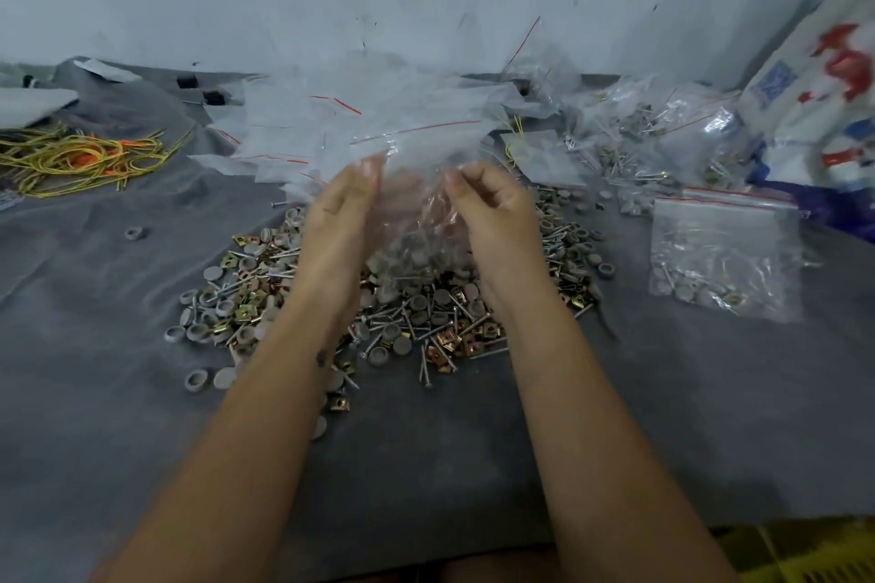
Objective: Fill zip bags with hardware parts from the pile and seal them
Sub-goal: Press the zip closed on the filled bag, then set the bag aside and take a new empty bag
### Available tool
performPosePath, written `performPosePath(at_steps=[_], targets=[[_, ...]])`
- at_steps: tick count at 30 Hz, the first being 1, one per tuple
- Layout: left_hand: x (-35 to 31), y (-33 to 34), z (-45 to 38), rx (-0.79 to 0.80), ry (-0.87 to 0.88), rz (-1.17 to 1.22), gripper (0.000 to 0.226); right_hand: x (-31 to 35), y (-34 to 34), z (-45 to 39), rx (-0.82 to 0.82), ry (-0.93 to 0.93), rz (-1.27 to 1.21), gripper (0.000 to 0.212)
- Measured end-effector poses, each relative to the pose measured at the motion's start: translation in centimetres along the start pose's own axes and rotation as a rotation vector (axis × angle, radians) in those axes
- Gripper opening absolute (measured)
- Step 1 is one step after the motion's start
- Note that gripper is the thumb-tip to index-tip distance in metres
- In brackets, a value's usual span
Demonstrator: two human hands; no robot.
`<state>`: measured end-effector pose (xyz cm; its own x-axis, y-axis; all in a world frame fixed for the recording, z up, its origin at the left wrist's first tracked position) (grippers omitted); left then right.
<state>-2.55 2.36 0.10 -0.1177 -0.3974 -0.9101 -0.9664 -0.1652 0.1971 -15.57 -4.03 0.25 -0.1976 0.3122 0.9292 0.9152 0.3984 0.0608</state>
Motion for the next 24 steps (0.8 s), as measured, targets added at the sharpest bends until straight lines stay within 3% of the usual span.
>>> performPosePath(at_steps=[2,6,10,14,16,19,24], targets=[[0.7,1.5,0.4,0.065,-0.056,-0.149,0.039,1.3,-1.9,0.1,-0.112,-0.011,-0.012,0.02],[2.1,6.2,0.7,0.191,-0.127,-0.234,0.032,2.9,-7.7,0.9,-0.295,0.055,-0.018,0.011],[4.2,11.9,-0.1,0.191,-0.205,-0.18,0.026,4.2,-14.0,2.3,-0.488,0.085,0.015,0.017],[5.7,17.0,0.1,0.302,-0.218,-0.213,0.052,5.3,-19.2,2.6,-0.649,0.134,0.212,0.013],[6.1,18.1,0.6,0.354,-0.22,-0.299,0.065,4.9,-20.9,2.6,-0.726,0.251,0.317,0.044],[6.5,18.5,1.6,0.385,-0.232,-0.349,0.06,4.5,-20.6,3.0,-0.834,0.342,0.487,0.07],[5.4,15.7,1.6,0.321,-0.153,-0.351,0.039,3.3,-13.0,3.0,-0.819,0.186,0.727,0.071]])
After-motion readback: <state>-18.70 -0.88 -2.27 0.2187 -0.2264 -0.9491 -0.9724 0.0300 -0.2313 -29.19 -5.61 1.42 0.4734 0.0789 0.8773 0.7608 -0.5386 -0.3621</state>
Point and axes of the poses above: each hand's wrist, its own z-axis away from the middle knuckle, its own y-axis out of the palm, x = y × z, the point moved 4 cm from there along -z, towards the middle knuckle, and after that the axes turned 6 degrees about x, right-handed, at the moved point
